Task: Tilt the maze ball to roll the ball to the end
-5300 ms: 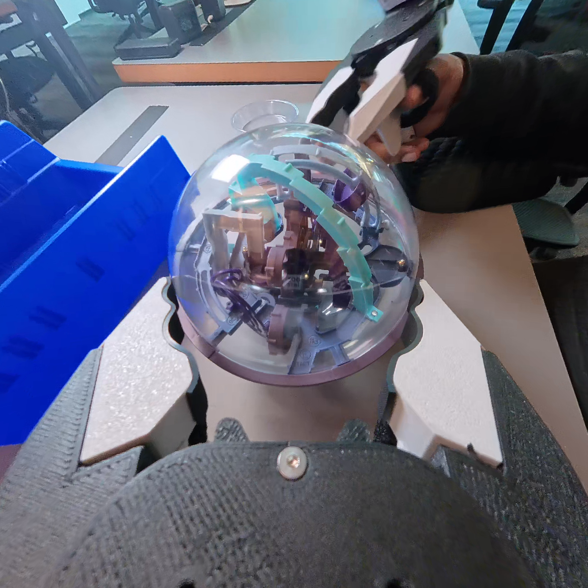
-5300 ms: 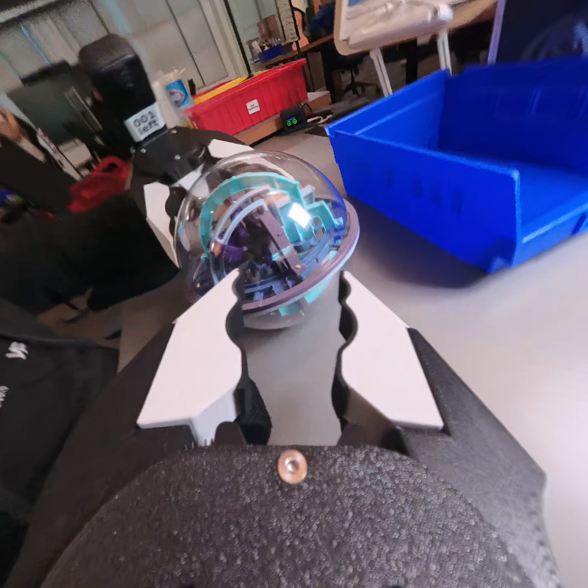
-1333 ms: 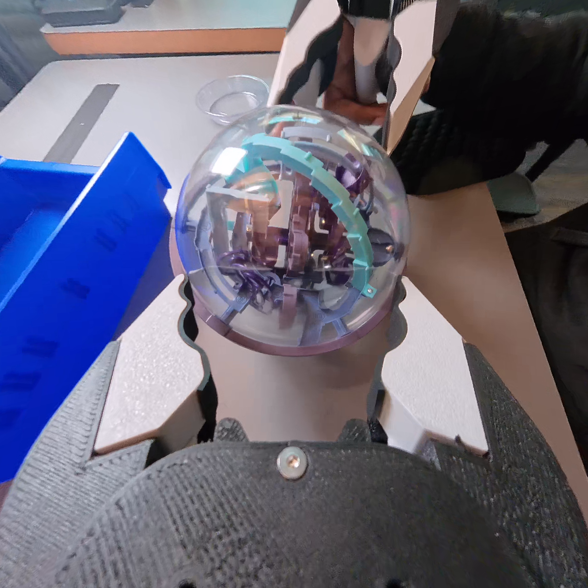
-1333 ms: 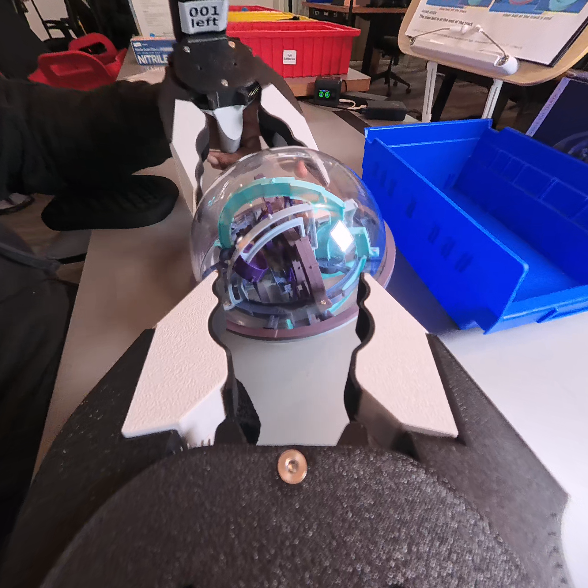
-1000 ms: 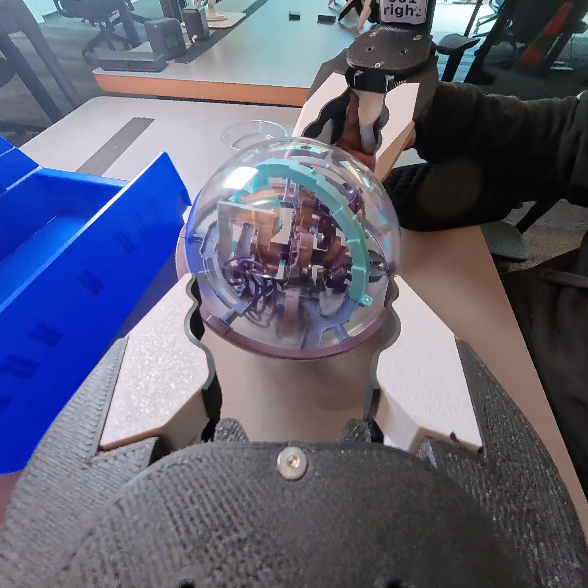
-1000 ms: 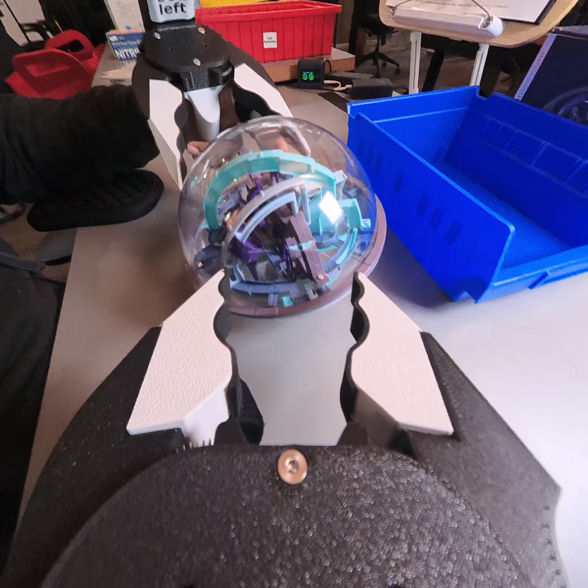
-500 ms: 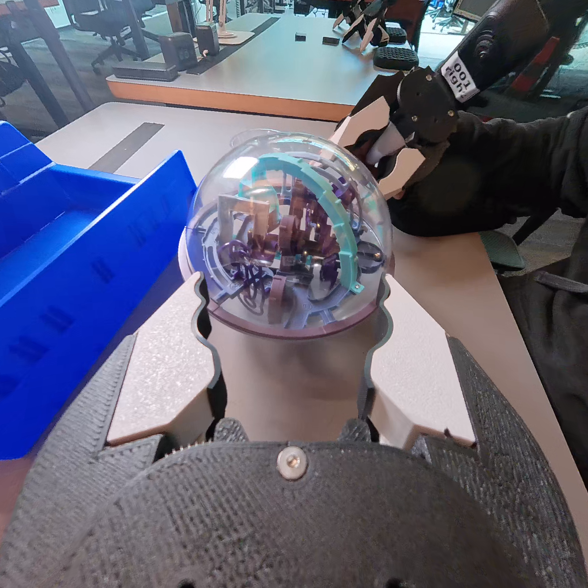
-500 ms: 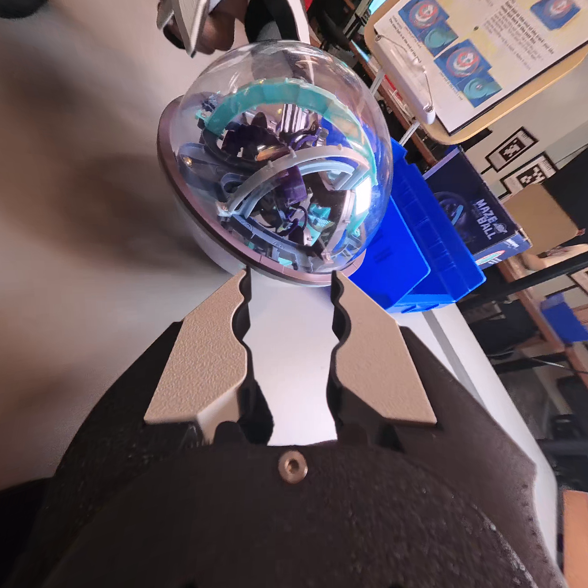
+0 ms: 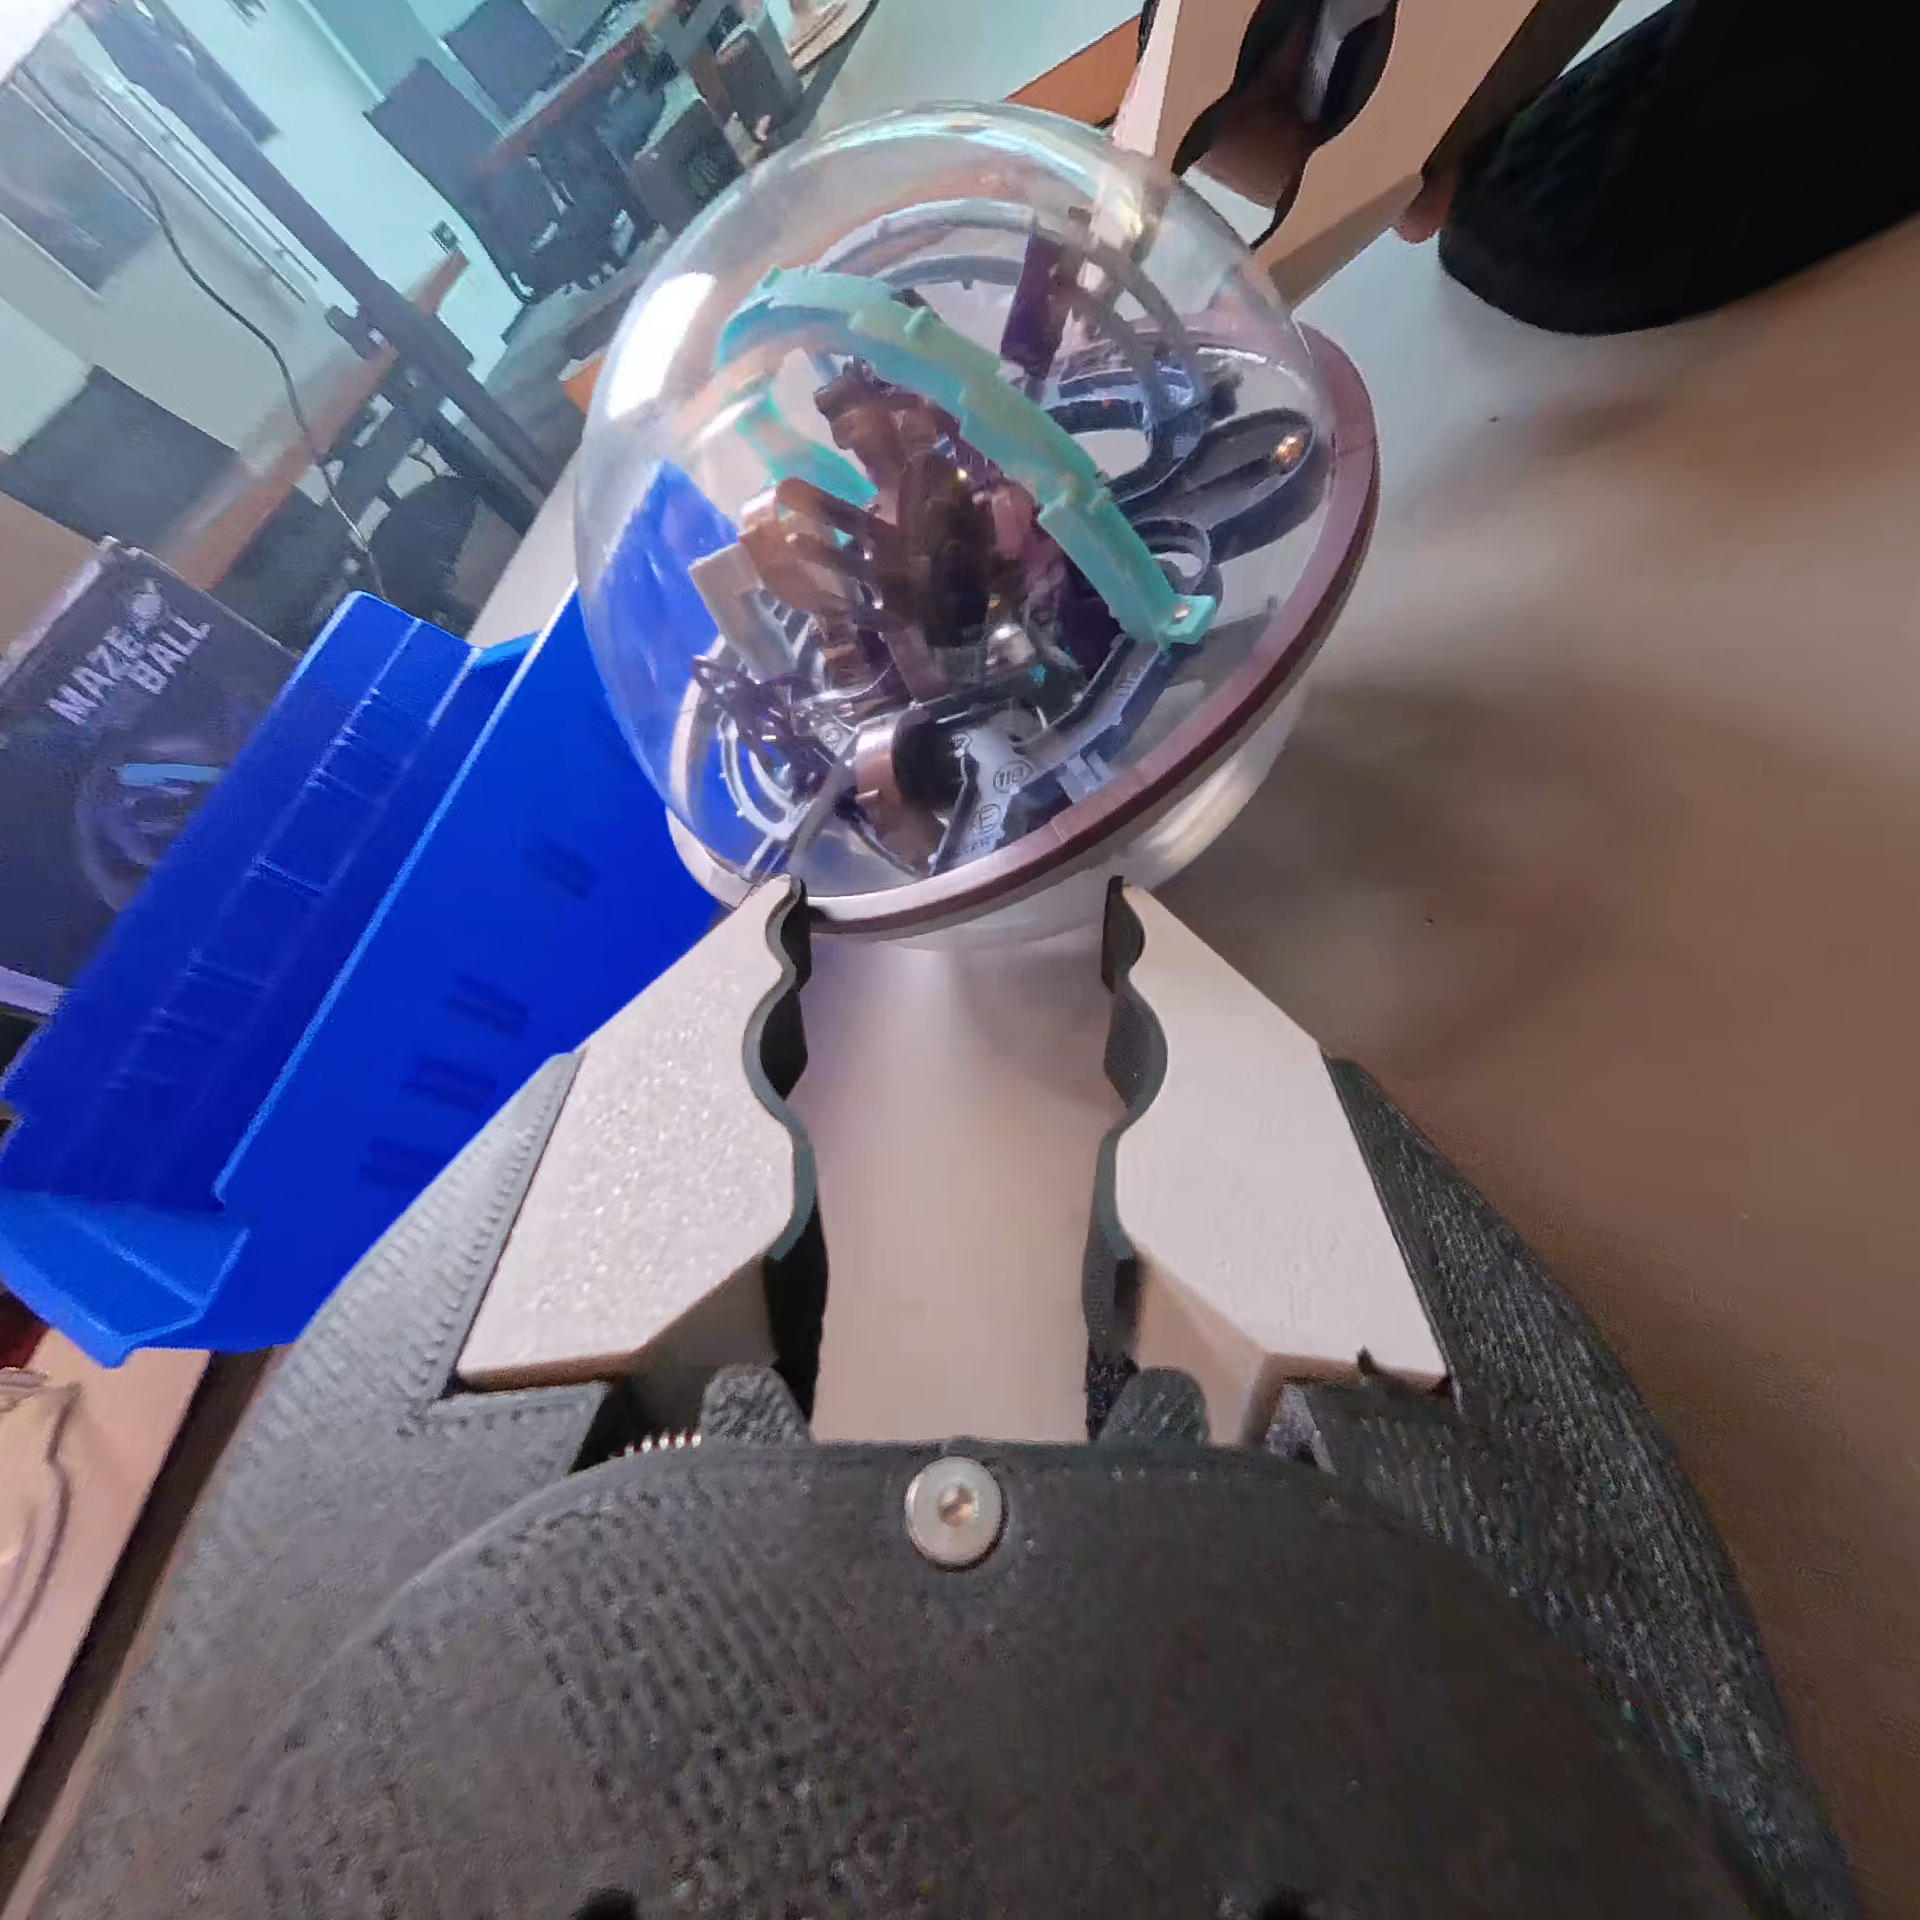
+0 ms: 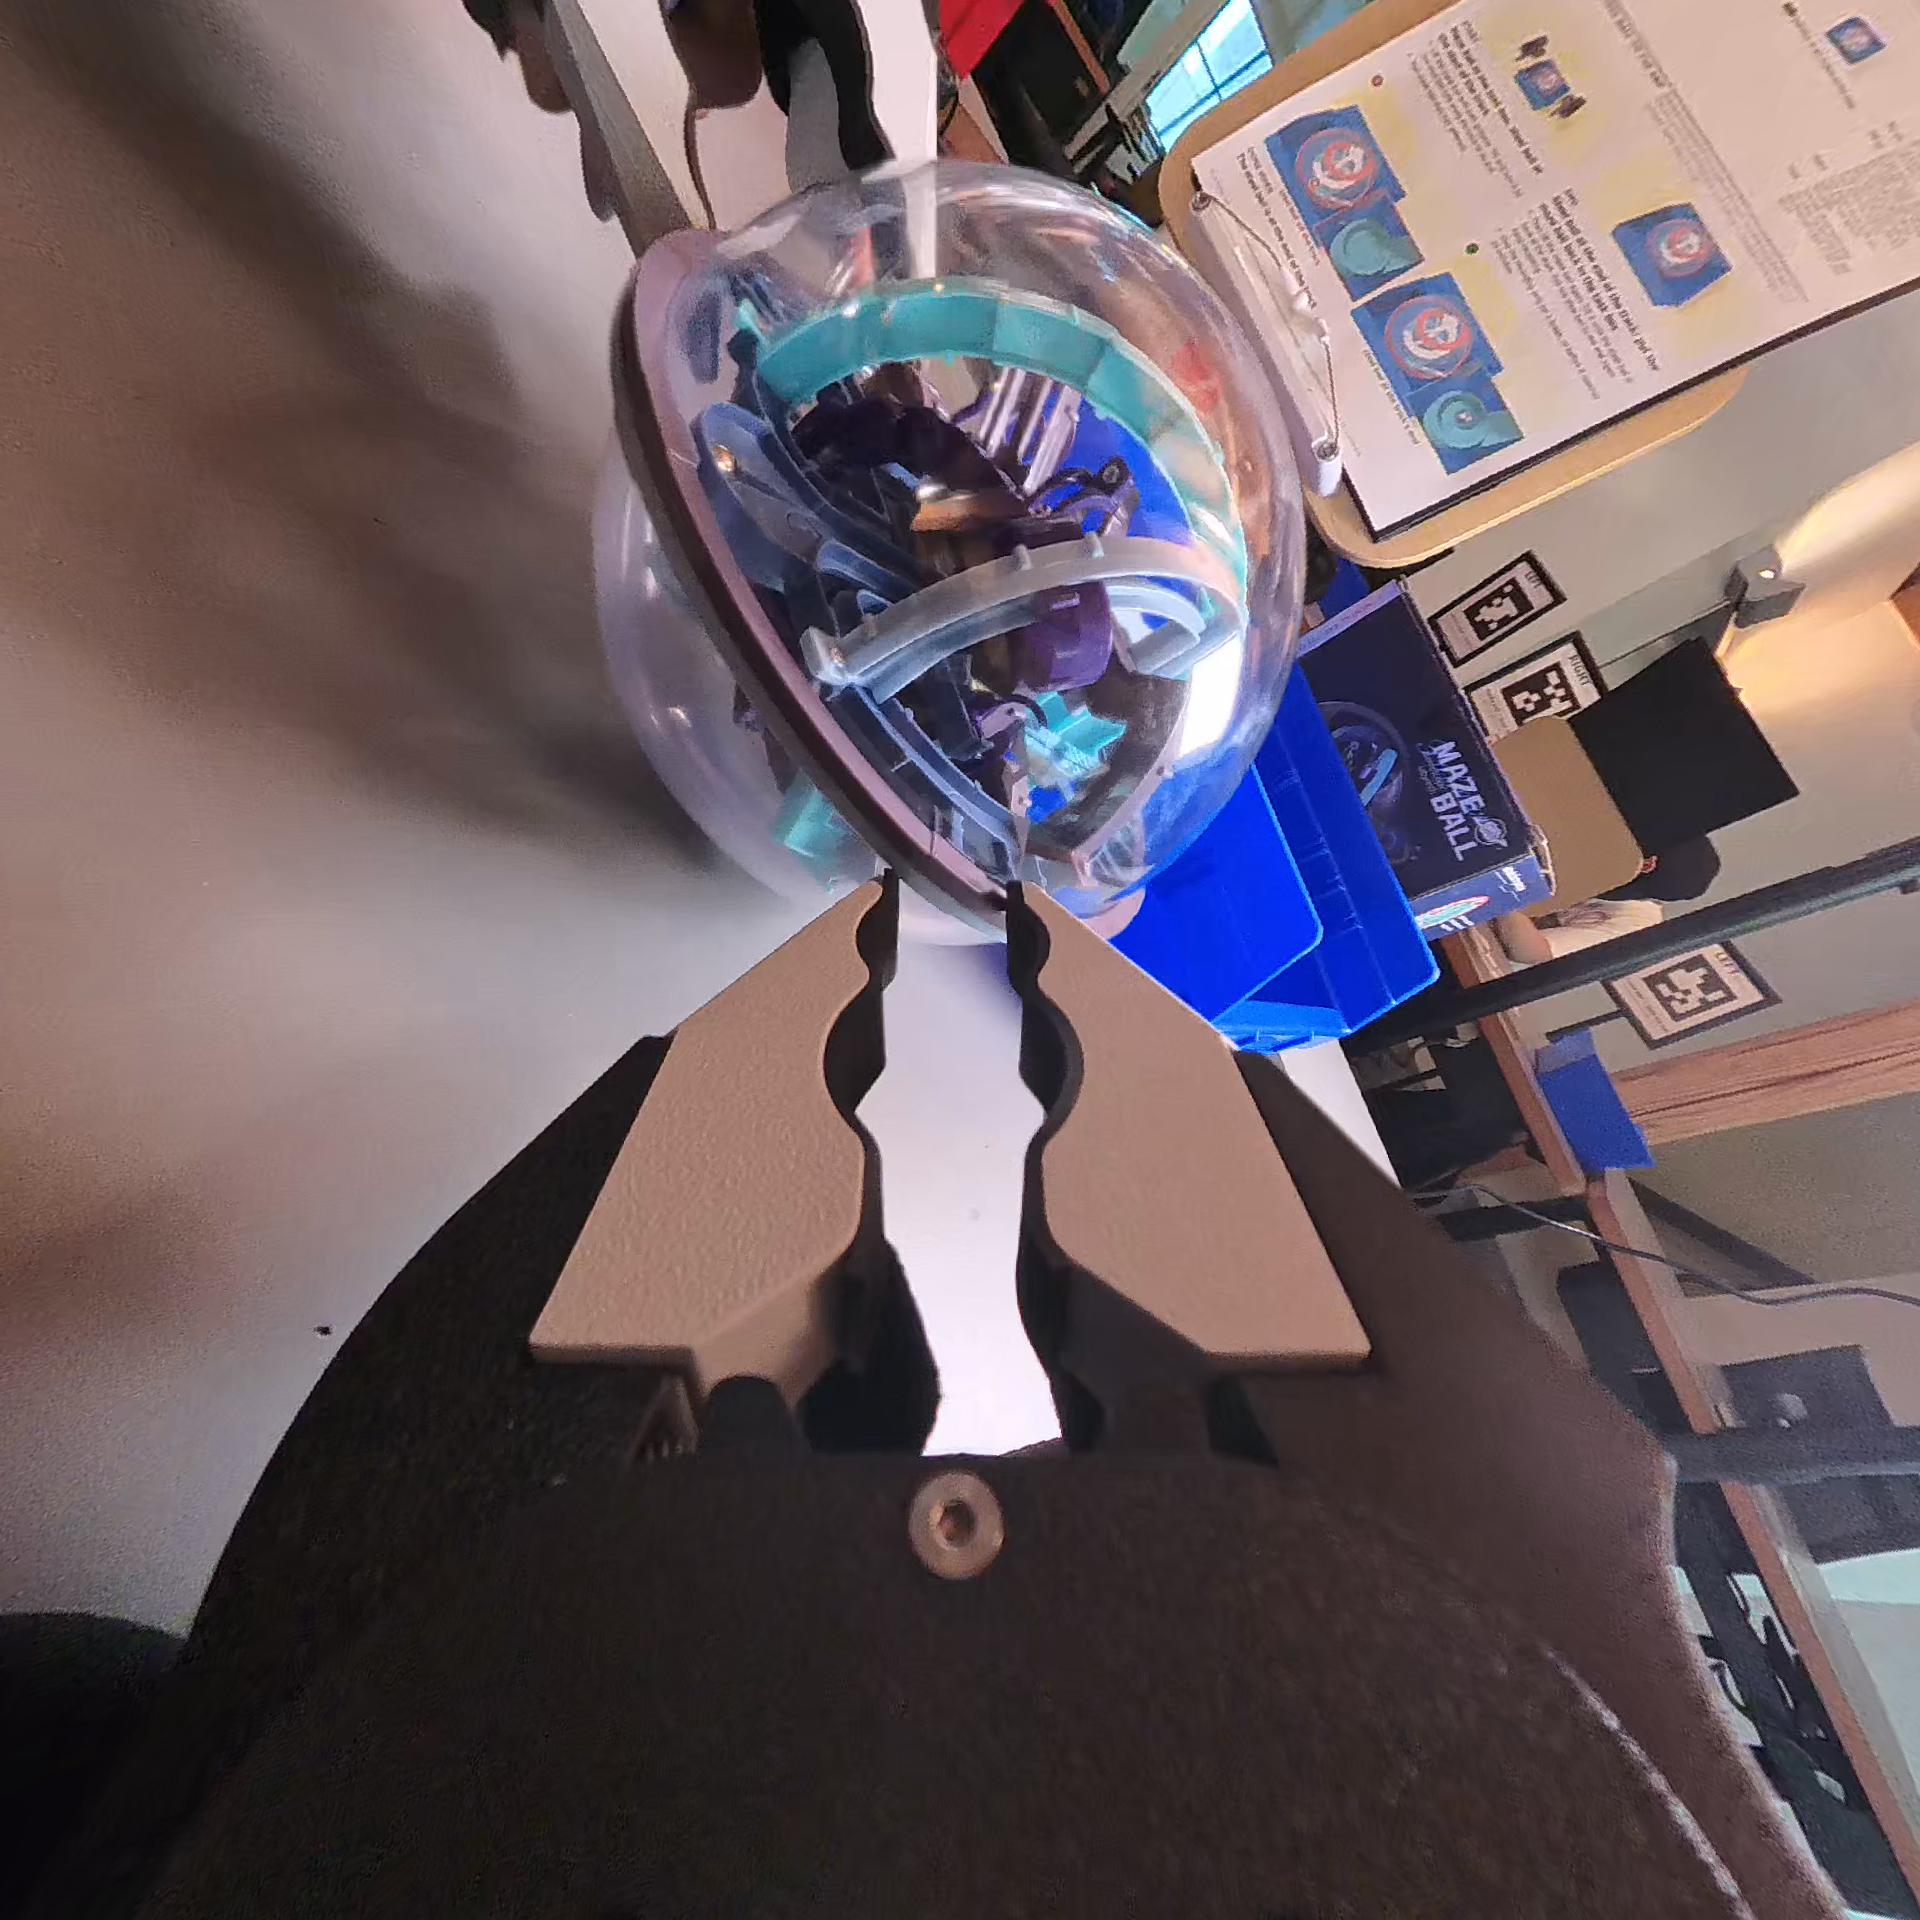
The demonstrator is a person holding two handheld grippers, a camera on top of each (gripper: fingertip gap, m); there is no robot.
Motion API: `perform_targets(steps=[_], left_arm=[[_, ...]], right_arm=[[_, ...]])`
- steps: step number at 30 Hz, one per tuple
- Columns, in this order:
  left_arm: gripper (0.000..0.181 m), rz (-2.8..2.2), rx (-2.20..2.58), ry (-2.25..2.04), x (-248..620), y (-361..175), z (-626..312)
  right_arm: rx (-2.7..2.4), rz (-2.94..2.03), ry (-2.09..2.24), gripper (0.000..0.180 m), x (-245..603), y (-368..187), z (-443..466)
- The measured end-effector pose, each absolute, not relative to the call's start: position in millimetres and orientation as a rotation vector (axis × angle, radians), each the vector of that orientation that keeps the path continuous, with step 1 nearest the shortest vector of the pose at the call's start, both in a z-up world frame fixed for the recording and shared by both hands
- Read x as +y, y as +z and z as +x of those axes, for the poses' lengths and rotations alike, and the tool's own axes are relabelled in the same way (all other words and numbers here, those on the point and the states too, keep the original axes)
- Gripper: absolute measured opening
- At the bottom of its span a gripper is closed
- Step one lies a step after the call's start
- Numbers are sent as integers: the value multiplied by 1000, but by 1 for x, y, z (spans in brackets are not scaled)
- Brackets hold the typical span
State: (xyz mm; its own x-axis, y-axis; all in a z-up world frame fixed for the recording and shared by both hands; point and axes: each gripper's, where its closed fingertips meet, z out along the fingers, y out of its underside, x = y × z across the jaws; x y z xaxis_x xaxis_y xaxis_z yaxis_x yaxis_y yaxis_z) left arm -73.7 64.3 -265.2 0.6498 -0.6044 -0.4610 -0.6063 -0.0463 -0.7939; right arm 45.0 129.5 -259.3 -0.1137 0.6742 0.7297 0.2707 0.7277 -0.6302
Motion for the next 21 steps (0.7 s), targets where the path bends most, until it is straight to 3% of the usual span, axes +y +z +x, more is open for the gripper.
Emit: perform_targets(steps=[6,9,21], left_arm=[[47,-1652,989,37,62,-264,-74],[33,-1633,1002,45,57,-262,-75],[21,-1611,1001,19,50,-257,-70]], right_arm=[[-1681,-752,414,18,127,-259,45],[-1681,-742,405,18,127,-259,45],[-1659,-744,442,14,123,-251,48]])
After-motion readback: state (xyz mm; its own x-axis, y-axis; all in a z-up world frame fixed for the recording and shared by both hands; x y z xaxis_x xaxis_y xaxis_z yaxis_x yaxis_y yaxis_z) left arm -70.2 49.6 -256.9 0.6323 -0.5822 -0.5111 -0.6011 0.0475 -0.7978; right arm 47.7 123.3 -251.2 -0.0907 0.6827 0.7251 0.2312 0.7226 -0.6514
